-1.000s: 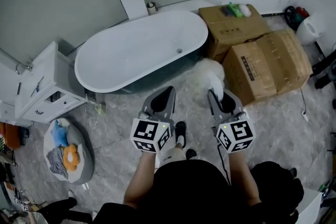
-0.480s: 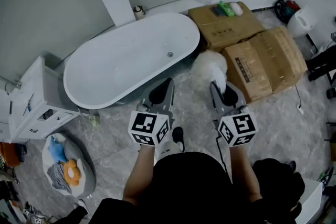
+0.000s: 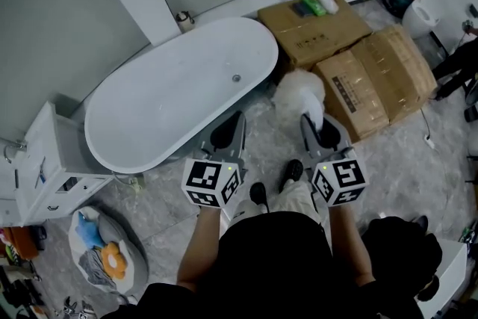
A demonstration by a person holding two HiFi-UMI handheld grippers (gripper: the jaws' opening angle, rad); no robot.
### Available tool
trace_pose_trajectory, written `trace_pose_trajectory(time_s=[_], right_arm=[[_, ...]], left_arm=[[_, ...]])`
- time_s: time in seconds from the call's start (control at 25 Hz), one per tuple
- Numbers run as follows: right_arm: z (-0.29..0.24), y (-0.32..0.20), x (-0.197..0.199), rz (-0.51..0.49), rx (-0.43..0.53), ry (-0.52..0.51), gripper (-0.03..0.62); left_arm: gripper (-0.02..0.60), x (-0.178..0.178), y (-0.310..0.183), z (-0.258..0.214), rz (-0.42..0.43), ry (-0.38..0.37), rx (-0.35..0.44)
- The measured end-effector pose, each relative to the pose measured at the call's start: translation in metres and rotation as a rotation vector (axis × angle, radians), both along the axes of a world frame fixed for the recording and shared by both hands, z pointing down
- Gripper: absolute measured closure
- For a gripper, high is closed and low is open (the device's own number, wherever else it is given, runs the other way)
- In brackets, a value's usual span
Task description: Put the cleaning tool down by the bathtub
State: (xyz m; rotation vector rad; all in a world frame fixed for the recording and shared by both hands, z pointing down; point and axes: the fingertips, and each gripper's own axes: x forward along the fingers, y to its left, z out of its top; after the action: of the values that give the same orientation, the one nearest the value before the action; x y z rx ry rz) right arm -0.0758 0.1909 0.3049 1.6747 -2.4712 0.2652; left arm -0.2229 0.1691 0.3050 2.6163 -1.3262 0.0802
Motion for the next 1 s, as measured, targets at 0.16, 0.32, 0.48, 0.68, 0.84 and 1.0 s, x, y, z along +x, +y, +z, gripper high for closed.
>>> trace_pose_trajectory(time_s=[0.16, 0.32, 0.48, 0.68, 0.84, 1.0], right_arm=[[0.006, -0.021, 0.011, 0.012, -0.012, -0.006, 0.499], [0.010, -0.051, 0.024, 0.015, -0.016, -0.005, 0.499], [0.012, -0.086, 0.039, 0.020, -0.022, -0.013, 0.499], [0.012, -0.135, 0.063, 0.013, -0.033, -0.017, 0.499], [0.007, -0.174, 0.092, 0.009, -0.036, -0.019, 0.499], [0.010, -0.211, 0.124, 0.002, -0.053, -0.016, 0.499]], left_arm=[[0.583, 0.009, -0.022, 0.003, 0.009, -0.007, -0.003], [0.583, 0.020, -0.052, 0.003, 0.008, -0.010, -0.002], [0.583, 0.036, -0.083, 0.001, 0.022, -0.023, 0.000], [0.583, 0.066, -0.132, -0.003, 0.036, -0.034, -0.004], [0.583, 0.098, -0.168, -0.010, 0.044, -0.042, 0.000], [0.583, 0.128, -0.203, -0.008, 0.033, -0.049, -0.014]])
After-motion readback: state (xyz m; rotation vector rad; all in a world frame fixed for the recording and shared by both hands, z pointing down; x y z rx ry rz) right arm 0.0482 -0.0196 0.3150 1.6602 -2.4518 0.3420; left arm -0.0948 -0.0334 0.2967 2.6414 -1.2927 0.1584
